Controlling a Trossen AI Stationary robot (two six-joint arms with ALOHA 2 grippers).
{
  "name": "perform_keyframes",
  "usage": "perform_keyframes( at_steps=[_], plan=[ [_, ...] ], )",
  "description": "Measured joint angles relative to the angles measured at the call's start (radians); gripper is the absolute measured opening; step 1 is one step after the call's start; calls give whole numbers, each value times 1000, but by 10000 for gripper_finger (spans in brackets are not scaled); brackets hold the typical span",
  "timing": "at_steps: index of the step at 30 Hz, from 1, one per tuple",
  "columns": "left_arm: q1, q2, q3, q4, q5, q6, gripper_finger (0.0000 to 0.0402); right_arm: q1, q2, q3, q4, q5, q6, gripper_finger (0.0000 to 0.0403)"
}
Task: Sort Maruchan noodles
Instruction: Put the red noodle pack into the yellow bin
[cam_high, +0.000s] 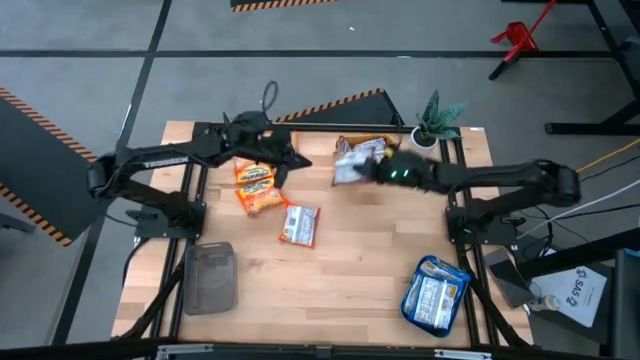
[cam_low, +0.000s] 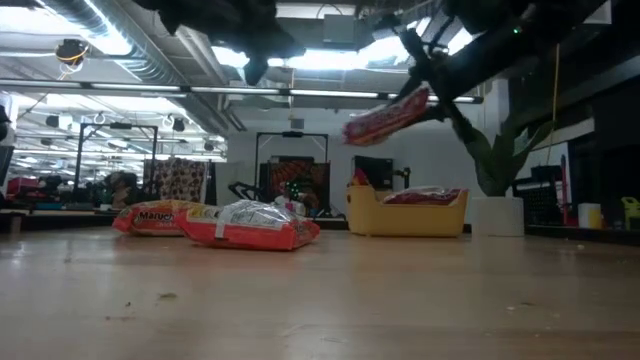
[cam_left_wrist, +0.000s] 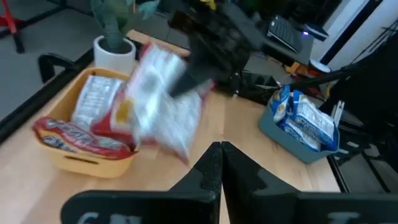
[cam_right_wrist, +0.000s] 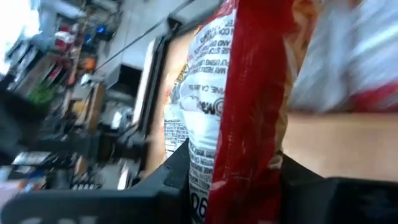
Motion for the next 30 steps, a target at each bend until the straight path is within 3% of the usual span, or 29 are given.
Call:
perform_keyframes(
  at_steps=[5,9,11,17,24,30],
  plan=[
    [42,-25,0,-50,25,39,0,-211,-94,0,-185,-143,-99,99],
    [74,-24,-1,-97,62,83,0,-340,-68,0,-190,-311,-181,100],
    [84,-17,-1,-114,60,96,0,-367,-39,-1,-190,-342,-206,101],
    [124,-17,-1,-112,54,90,0,-404,55,-1,-196,-374,-323,102],
    [151,-17,-1,-111,-5,90,0,-427,138,-1,-88,-354,-436,105],
    [168,-17,-1,-112,-38,87,0,-425,145,0,-85,-323,-502,162]
  ],
)
